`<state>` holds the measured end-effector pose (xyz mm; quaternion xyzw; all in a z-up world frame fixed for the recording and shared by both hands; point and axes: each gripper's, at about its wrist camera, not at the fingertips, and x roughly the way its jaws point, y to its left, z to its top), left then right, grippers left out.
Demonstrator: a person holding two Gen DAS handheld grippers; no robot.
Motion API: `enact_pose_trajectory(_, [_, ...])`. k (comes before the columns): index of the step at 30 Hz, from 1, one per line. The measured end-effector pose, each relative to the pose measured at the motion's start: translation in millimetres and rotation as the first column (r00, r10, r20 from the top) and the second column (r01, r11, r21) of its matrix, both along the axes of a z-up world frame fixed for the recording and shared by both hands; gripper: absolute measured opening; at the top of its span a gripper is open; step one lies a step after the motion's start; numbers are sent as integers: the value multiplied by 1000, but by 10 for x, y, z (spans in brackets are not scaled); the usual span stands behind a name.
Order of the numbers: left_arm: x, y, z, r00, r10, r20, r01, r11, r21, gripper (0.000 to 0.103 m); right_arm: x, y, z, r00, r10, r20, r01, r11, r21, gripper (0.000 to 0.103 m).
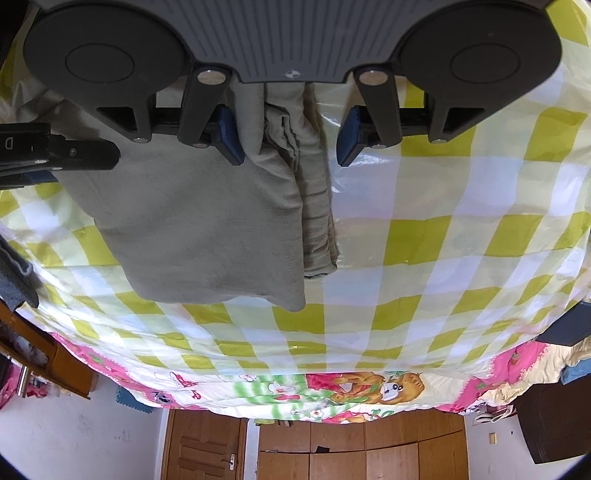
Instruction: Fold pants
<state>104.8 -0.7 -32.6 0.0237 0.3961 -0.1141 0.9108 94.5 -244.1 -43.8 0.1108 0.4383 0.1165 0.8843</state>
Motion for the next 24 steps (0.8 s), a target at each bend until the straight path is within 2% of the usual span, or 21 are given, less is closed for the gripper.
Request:
enact_pose_trajectory(5, [3,8,138,999,-22,33,22,1000,10,67,-191,96,159,998,43,50,-40,998,-52,65])
enact_pose_trajectory(7, [77,16,188,998,-31,47,30,999,30,67,-268,174,211,995,75,69,-70,995,-71,65])
enact_pose_trajectory(10, [254,72,235,999,-36,37,35,999,12,67,-351,314,265,988,122,93,-113,988,-103,65])
enact_pose_trajectory(14, [466,78,245,998,-57,33,55,997,58,67,-409,535,318,965,235,113,-211,959,-192,66])
enact_pose_trajectory(18, [548,139,189,997,-81,7,80,995,62,67,-265,265,256,984,174,38,-167,976,-138,66])
enact_pose_trajectory(22, [641,171,199,995,-105,-4,105,994,-20,67,-165,-9,233,997,82,-3,-82,996,-21,67])
enact_pose_trajectory(24, [678,169,239,992,-129,-3,129,991,-45,67,-179,-47,304,998,49,26,-48,998,-49,67])
